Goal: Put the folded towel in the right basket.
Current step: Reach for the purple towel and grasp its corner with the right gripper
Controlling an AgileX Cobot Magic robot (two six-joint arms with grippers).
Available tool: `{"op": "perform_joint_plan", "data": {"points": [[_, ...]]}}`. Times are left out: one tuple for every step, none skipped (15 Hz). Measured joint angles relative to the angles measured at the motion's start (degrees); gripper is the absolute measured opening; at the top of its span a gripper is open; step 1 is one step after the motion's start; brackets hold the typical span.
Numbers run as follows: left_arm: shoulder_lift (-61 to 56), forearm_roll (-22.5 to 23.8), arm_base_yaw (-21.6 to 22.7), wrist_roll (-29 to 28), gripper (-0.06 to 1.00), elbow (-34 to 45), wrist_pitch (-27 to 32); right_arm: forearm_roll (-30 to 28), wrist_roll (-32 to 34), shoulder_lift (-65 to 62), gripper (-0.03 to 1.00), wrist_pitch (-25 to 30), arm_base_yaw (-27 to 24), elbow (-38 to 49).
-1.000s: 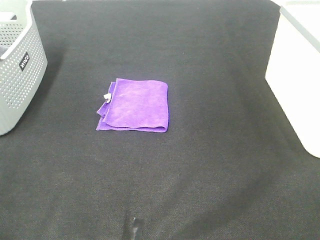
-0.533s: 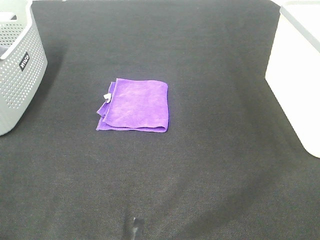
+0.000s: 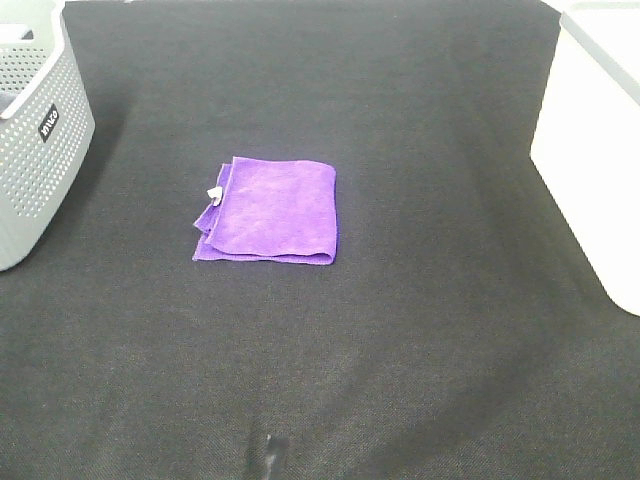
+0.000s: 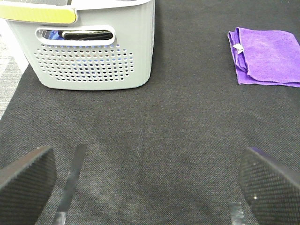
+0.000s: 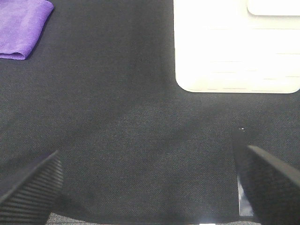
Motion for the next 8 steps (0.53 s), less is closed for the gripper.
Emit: {"op": "perform_joint_plan", "data": {"points": [[0.0, 0.0, 0.0, 0.0, 0.99, 0.0, 0.0, 0.0, 0.0, 0.0, 0.98, 0.0, 0.0, 0.0], [0.0, 0.0, 0.0, 0.0, 0.99, 0.0, 0.0, 0.0, -0.06, 0.0, 0.98, 0.0, 0.0, 0.0], [0.0, 0.0, 0.0, 0.0, 0.99, 0.0, 0.0, 0.0, -0.06, 0.0, 0.98, 0.0, 0.0, 0.0], [0.0, 0.0, 0.0, 0.0, 0.99, 0.0, 0.0, 0.0, -0.06, 0.0, 0.98, 0.0, 0.0, 0.0], [0.0, 0.0, 0.0, 0.0, 0.99, 0.0, 0.0, 0.06, -0.06, 0.0, 0.98, 0.0, 0.0, 0.0], [0.0, 0.0, 0.0, 0.0, 0.99, 0.0, 0.0, 0.06, -0.11, 0.0, 0.98, 0.0, 0.0, 0.0], [0.0, 0.0, 0.0, 0.0, 0.99, 0.0, 0.0, 0.06, -0.11, 0.0, 0.98, 0.0, 0.0, 0.0], [0.0, 0.0, 0.0, 0.0, 0.99, 0.0, 0.0, 0.06, -0.23, 0.0, 0.98, 0.0, 0.0, 0.0]]}}
